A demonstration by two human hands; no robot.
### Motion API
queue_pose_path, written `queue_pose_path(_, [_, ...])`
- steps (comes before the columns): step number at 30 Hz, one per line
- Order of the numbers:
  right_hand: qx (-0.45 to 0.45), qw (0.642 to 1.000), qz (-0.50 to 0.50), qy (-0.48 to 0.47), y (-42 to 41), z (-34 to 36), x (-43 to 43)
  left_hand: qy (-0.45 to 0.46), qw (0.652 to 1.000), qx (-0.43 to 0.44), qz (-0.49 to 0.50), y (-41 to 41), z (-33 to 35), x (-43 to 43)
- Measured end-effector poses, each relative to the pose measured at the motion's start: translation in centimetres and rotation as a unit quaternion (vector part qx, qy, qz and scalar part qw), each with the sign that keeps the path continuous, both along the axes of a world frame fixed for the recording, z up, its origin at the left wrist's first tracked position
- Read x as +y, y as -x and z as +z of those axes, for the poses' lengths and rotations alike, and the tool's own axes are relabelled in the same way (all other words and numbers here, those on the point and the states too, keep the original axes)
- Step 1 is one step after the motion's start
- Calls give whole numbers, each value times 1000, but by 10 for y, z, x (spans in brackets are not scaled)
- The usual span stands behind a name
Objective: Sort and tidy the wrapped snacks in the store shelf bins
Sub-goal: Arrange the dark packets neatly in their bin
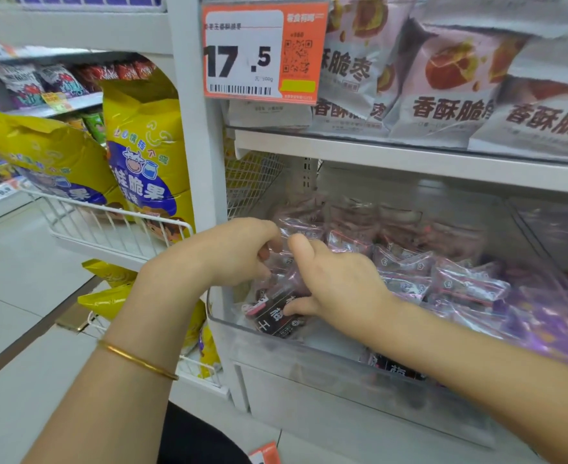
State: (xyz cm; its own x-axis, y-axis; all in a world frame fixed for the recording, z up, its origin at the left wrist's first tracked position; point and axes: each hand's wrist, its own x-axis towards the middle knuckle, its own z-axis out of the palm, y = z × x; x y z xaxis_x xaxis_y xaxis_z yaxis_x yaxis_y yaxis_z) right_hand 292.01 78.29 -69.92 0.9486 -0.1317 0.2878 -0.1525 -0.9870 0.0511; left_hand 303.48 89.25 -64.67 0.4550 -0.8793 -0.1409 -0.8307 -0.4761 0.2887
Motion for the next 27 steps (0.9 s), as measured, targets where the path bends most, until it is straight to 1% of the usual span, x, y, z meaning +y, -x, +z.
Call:
queue_pose_path(1, [12,998,11,-55,0,3,1,2,1000,10,-3,1,0,1])
queue_pose_path(3, [-7,982,55,-180,-1,8,2,16,999,35,1,3,-1,5])
queue_pose_path(5, [-8,939,107,-326,-4,7,4,33,998,53,18,4,-2,11])
queue_pose_path(6, [-2,917,123,-380,-6,4,6,40,997,55,24,6,-2,14])
queue_pose_path(7, [-5,901,128,-413,-7,1,8,41,997,55,26,7,-2,15])
queue_pose_path(8, [-18,895,123,-428,-8,-1,9,36,998,54,23,9,-4,16])
queue_pose_path(9, [-31,896,109,-430,-8,-2,8,24,998,49,18,10,-5,16])
queue_pose_path(11, [-52,906,57,-416,-3,0,3,-3,1000,27,9,12,-9,15])
queue_pose_path(12, [-46,902,26,-429,2,2,0,-16,1000,12,6,13,-10,15])
queue_pose_path(14, [5,868,-27,-496,13,7,-5,-32,999,-8,11,16,-12,14])
queue_pose_path(15, [48,861,-44,-505,16,9,-6,-34,999,-10,16,17,-13,13])
queue_pose_path(17, [142,875,-64,-458,16,9,-6,-47,998,-21,20,19,-16,9])
queue_pose_path(19, [204,871,-76,-440,9,3,-2,-62,997,-52,15,20,-20,5])
queue_pose_path(20, [213,863,-79,-452,5,-2,1,-56,996,-67,11,19,-23,5])
queue_pose_path(21, [202,852,-83,-476,0,-8,4,-45,996,-80,9,19,-24,4])
queue_pose_path(23, [129,829,-95,-535,-7,-19,8,-13,994,-110,4,18,-27,5])
queue_pose_path(24, [93,824,-98,-550,-9,-22,10,8,991,-131,1,17,-27,7])
queue_pose_path(25, [76,824,-101,-553,-10,-23,11,35,989,-145,-3,18,-26,10])
queue_pose_path(27, [105,828,-93,-543,-6,-18,13,119,985,-124,4,24,-22,22])
